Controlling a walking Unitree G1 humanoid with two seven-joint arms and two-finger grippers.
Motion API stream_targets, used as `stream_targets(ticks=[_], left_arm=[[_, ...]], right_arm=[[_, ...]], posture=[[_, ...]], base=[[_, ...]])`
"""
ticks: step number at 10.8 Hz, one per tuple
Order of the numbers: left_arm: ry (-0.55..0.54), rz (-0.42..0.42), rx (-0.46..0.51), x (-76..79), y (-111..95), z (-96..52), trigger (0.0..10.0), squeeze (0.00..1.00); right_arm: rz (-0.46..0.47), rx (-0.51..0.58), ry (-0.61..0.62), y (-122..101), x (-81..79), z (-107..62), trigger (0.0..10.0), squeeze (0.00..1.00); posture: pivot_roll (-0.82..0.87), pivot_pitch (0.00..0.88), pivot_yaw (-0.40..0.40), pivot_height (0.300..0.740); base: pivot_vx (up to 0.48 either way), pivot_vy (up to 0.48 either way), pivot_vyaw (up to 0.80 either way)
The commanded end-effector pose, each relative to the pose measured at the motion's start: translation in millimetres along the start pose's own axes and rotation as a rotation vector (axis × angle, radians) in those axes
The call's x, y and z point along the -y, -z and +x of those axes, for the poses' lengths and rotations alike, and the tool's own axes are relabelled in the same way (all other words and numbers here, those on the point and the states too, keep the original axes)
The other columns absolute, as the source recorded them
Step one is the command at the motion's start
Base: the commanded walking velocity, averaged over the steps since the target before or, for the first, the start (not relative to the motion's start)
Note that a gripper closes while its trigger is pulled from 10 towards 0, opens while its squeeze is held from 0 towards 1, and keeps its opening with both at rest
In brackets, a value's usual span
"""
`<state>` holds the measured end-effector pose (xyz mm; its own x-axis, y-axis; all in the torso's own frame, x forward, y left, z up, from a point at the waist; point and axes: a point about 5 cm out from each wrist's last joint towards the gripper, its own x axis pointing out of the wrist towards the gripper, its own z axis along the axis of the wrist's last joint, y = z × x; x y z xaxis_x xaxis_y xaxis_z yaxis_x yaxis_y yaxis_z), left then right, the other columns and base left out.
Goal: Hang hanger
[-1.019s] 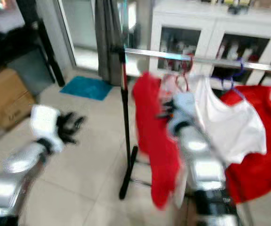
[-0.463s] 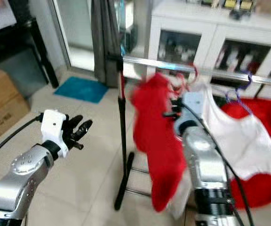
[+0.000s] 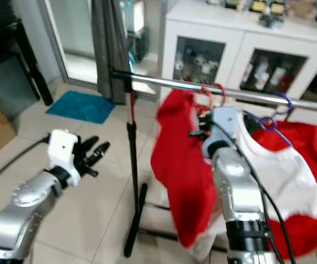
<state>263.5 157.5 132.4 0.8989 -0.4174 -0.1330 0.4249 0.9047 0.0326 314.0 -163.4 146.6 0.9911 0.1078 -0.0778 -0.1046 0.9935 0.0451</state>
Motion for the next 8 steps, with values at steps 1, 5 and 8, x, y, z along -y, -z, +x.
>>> stream_targets(ticks=[1, 5, 8], left_arm=[[-0.004, -0.005, -0.005, -2.0, 1.2, -2.2, 10.0, 0.00], [0.035, 0.003, 0.012, 3.2, -2.0, -3.2, 10.0, 0.00], [0.140, 0.062, -0.003, 1.8, -5.9, -7.3, 10.0, 0.00]], right_arm=[[0.002, 0.087, -0.025, -18.8, -6.5, 2.3, 10.0, 0.00], [0.015, 0.103, -0.001, -23.7, -5.5, 8.6, 10.0, 0.00], [0.067, 0.086, 0.065, -32.3, -1.8, 33.0, 10.0, 0.00]], posture=[[0.09, 0.000, -0.021, 0.740], [0.09, 0.000, -0.018, 0.740], [0.10, 0.000, 0.004, 0.740]], base=[[0.000, 0.000, 0.00], [0.000, 0.000, 0.00], [0.000, 0.000, 0.00]])
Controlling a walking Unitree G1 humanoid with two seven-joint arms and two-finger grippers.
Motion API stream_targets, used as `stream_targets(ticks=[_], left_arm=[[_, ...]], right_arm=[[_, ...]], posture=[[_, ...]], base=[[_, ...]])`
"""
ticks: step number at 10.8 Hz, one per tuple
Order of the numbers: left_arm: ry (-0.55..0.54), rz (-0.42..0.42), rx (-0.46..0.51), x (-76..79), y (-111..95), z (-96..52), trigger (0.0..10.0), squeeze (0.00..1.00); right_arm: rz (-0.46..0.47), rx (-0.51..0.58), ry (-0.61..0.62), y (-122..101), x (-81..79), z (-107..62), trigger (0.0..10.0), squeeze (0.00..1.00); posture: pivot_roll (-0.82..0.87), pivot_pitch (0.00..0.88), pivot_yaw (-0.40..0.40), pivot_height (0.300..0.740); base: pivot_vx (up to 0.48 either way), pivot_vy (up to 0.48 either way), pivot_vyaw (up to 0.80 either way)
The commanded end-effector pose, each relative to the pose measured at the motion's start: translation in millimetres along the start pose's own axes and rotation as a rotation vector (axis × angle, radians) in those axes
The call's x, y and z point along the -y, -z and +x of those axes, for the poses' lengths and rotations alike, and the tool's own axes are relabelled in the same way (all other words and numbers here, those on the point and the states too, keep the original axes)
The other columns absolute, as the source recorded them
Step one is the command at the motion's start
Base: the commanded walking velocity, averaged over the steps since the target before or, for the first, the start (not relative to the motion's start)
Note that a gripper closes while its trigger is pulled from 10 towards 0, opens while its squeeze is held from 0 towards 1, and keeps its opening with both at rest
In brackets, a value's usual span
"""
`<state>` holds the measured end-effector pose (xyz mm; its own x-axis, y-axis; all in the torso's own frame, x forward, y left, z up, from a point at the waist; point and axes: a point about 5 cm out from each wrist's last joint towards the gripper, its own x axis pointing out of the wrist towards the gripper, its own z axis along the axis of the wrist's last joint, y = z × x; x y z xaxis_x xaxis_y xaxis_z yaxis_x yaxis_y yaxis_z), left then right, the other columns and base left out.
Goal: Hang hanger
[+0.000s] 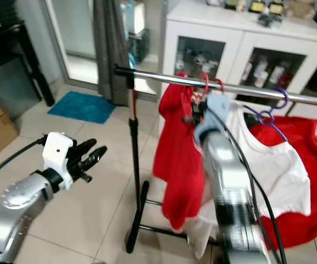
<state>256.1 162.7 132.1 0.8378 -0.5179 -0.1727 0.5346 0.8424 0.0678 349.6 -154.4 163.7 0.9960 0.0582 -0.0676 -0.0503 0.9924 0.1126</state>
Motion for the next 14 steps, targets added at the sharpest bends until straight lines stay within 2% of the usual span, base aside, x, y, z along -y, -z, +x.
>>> stream_targets(ticks=[1, 3, 5, 6, 10, 14], left_arm=[[0.041, 0.021, 0.028, 2.9, -8.9, 0.1, 10.0, 0.00], [0.079, 0.040, 0.027, 5.7, -9.7, -1.2, 10.0, 0.00], [0.176, 0.059, 0.066, 16.6, -17.5, -3.9, 10.0, 0.00], [0.214, 0.056, 0.090, 20.8, -22.5, -5.3, 10.0, 0.00], [0.207, 0.035, 0.176, 21.6, -34.2, -7.2, 10.0, 0.00], [0.217, 0.044, 0.142, 21.1, -30.3, -5.7, 10.0, 0.00]], right_arm=[[-0.006, 0.060, 0.013, -14.6, 2.4, 6.3, 10.0, 0.00], [-0.037, 0.006, -0.023, -11.1, -3.6, 17.2, 10.0, 0.00], [-0.073, -0.072, -0.079, -6.9, -17.7, 31.3, 10.0, 0.00], [-0.062, -0.115, -0.088, -5.5, -25.0, 38.1, 10.0, 0.00], [-0.076, -0.194, -0.135, 5.7, -34.1, 42.0, 10.0, 0.00], [-0.076, -0.256, -0.143, 18.9, -29.7, 38.2, 10.0, 0.00]], posture=[[0.10, 0.000, 0.005, 0.740], [0.10, 0.000, 0.007, 0.740], [0.12, 0.000, 0.004, 0.740], [0.12, 0.000, -0.002, 0.740], [0.13, 0.000, -0.007, 0.740], [0.12, 0.000, 0.005, 0.740]], base=[[0.000, 0.000, 0.00], [0.000, 0.000, 0.00], [0.000, 0.000, 0.00], [0.000, 0.000, 0.00], [0.000, 0.000, 0.00], [0.000, 0.000, 0.00]])
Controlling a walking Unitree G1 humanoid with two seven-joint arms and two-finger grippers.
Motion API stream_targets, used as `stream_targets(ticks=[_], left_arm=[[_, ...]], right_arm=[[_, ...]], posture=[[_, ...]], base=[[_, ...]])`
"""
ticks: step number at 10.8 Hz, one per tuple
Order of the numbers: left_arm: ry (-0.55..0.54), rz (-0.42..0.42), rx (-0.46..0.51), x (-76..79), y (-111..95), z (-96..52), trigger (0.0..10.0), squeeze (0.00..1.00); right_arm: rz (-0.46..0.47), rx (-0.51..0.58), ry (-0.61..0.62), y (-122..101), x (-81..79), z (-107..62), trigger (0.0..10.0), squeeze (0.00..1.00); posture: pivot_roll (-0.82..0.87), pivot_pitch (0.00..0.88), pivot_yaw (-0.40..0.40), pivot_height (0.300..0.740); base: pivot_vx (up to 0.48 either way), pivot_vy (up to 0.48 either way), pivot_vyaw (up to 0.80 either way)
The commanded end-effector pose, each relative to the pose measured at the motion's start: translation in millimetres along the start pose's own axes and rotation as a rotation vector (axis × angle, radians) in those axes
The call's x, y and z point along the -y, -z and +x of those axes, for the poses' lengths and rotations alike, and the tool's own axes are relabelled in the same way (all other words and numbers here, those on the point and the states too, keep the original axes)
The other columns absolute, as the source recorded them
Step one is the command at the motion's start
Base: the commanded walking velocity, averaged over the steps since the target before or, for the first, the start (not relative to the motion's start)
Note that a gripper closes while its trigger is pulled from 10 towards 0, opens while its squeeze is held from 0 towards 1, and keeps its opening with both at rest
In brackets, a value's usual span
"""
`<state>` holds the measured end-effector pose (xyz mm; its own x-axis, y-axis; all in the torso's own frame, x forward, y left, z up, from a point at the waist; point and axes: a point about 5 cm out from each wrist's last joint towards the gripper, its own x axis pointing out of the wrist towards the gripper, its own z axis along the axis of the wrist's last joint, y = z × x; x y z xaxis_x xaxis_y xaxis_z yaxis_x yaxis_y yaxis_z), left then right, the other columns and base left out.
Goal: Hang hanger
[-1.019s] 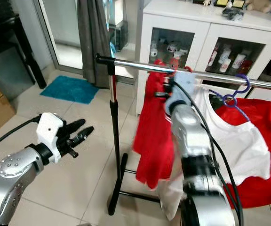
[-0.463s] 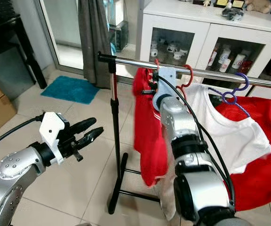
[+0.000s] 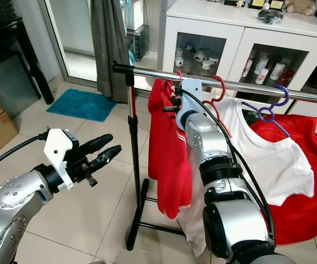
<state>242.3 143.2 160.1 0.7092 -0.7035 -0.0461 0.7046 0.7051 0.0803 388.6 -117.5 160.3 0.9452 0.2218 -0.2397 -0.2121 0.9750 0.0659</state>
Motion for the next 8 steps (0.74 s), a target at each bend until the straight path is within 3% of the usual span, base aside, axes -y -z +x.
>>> stream_targets(ticks=[1, 2, 3, 4, 6, 8], left_arm=[[0.003, 0.011, -0.014, -0.7, 0.2, 0.5, 10.0, 0.00], [0.001, 0.015, -0.022, -0.7, 1.7, 0.1, 10.0, 0.00], [-0.005, 0.017, -0.024, -1.2, 2.1, -0.5, 10.0, 0.00], [-0.007, 0.019, -0.025, -1.4, 2.4, -1.1, 10.0, 0.00], [-0.018, 0.019, -0.030, -2.0, 4.0, -2.2, 10.0, 0.00], [-0.149, 0.008, -0.016, -13.6, 6.1, -0.9, 10.0, 0.00]], right_arm=[[0.004, -0.067, 0.006, 15.9, 3.2, -1.0, 10.0, 0.00], [0.010, -0.055, 0.008, 16.0, 3.9, -1.6, 10.0, 0.11], [0.001, -0.024, 0.014, 11.8, 5.7, -2.4, 10.0, 0.91], [-0.041, -0.003, 0.008, 8.0, 5.8, -3.6, 10.0, 1.00], [0.003, 0.100, -0.046, -7.6, 7.1, -13.2, 10.0, 1.00], [0.010, 0.223, -0.077, -21.8, 6.2, -27.5, 10.0, 1.00]], posture=[[0.12, 0.000, 0.003, 0.740], [0.12, 0.000, 0.001, 0.740], [0.13, 0.000, 0.002, 0.740], [0.12, 0.000, 0.005, 0.740], [0.12, 0.000, 0.009, 0.740], [0.11, 0.000, 0.016, 0.740]], base=[[0.000, 0.000, 0.00], [0.000, 0.000, 0.00], [0.000, 0.000, 0.00], [0.000, 0.000, 0.00], [0.000, 0.000, 0.00], [0.000, 0.000, 0.00]])
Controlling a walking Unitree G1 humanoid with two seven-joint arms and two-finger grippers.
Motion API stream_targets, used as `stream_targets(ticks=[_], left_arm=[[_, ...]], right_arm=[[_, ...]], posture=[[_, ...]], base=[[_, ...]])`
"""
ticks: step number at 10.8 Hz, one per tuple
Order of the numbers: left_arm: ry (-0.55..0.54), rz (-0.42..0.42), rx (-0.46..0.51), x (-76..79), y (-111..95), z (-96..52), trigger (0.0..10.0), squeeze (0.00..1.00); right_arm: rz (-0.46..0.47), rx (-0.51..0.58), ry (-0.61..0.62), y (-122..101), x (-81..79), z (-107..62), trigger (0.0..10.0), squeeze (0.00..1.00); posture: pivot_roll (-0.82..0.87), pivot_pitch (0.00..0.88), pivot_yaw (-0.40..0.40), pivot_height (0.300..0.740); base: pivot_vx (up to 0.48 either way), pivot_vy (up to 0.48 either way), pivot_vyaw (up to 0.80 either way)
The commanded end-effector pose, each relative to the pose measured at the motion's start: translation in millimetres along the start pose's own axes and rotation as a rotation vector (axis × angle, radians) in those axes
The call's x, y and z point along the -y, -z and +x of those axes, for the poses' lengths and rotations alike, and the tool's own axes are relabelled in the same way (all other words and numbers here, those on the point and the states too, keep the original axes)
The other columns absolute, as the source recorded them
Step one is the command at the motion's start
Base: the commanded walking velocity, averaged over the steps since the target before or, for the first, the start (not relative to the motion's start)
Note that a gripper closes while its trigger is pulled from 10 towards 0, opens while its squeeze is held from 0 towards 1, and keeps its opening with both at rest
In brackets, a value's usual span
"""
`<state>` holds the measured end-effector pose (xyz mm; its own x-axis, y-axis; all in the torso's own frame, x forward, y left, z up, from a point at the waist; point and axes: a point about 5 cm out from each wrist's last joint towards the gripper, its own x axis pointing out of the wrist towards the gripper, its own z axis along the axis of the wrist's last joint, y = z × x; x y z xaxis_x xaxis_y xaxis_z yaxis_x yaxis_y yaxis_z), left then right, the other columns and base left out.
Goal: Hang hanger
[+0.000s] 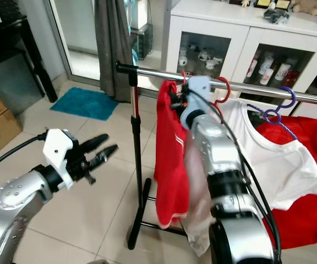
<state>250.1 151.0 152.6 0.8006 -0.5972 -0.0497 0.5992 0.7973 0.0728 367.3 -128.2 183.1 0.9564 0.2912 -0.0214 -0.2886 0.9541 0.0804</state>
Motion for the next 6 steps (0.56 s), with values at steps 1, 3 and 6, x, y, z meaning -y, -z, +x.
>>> stream_targets(ticks=[1, 3, 6], left_arm=[[-0.079, 0.008, 0.021, -9.7, -3.9, 1.5, 10.0, 0.00], [-0.123, 0.018, 0.029, -13.7, -5.3, 1.4, 10.0, 0.00], [-0.125, 0.022, 0.018, -12.2, -2.5, 3.9, 10.0, 0.00]], right_arm=[[0.033, 0.072, -0.074, -11.7, -4.4, -10.0, 10.0, 0.00], [0.061, 0.092, -0.138, -9.9, -12.6, -29.5, 10.0, 0.00], [0.075, 0.076, -0.161, 4.5, -22.5, -50.2, 10.0, 0.00]], posture=[[0.11, 0.000, 0.017, 0.740], [0.11, 0.000, 0.018, 0.740], [0.10, 0.000, 0.025, 0.740]], base=[[0.000, 0.000, 0.00], [0.000, 0.000, 0.00], [0.000, -0.090, 0.00]])
